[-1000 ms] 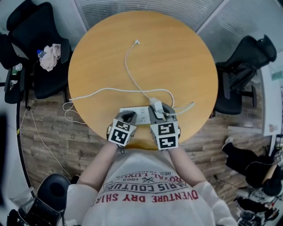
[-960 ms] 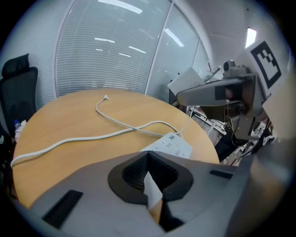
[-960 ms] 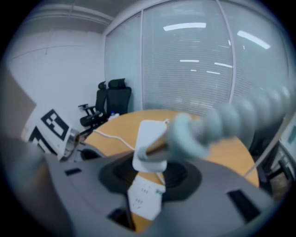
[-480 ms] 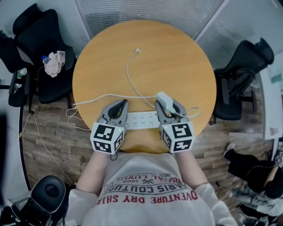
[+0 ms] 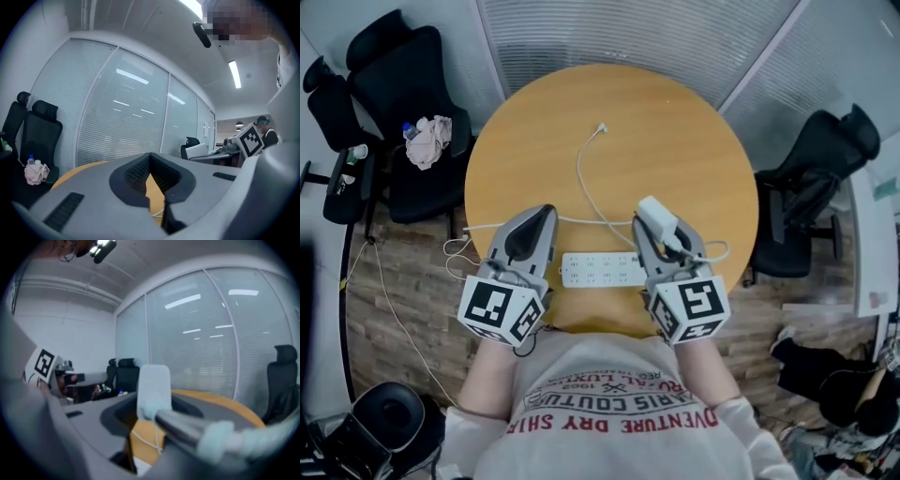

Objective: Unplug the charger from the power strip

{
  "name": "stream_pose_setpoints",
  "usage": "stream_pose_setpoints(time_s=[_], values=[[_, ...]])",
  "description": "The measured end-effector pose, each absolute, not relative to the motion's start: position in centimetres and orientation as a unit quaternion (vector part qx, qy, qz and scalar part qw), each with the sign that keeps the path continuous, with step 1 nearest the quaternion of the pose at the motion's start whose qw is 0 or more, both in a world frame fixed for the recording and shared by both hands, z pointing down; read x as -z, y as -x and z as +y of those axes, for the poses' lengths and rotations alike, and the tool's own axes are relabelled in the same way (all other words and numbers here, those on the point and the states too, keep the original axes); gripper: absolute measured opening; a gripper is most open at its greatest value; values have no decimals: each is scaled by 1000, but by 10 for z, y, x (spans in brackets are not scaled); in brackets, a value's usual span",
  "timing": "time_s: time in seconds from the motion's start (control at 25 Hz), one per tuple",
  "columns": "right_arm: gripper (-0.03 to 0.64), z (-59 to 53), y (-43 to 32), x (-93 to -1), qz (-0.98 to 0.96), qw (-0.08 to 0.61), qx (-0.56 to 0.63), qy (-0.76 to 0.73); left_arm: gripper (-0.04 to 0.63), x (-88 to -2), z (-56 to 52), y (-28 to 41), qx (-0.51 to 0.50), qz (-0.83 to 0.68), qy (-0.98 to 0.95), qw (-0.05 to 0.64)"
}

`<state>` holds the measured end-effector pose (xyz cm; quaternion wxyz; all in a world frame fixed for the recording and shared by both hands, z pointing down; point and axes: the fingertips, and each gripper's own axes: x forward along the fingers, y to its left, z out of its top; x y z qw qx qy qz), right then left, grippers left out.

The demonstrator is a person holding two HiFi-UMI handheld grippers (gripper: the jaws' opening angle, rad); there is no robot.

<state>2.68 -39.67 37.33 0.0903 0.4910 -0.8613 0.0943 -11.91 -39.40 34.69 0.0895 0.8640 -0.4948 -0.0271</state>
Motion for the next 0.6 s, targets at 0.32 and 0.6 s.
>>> stream_pose_setpoints(time_s=[0.32,0.6], values=[[155,-398,-24,-373,-864,93,-90,-487,34,-351,-395,117,9,-500,-862,83],[155,-397,-24,-379,-859,97,-96,-493,34,-357,-397,114,-7,-493,-867,73]])
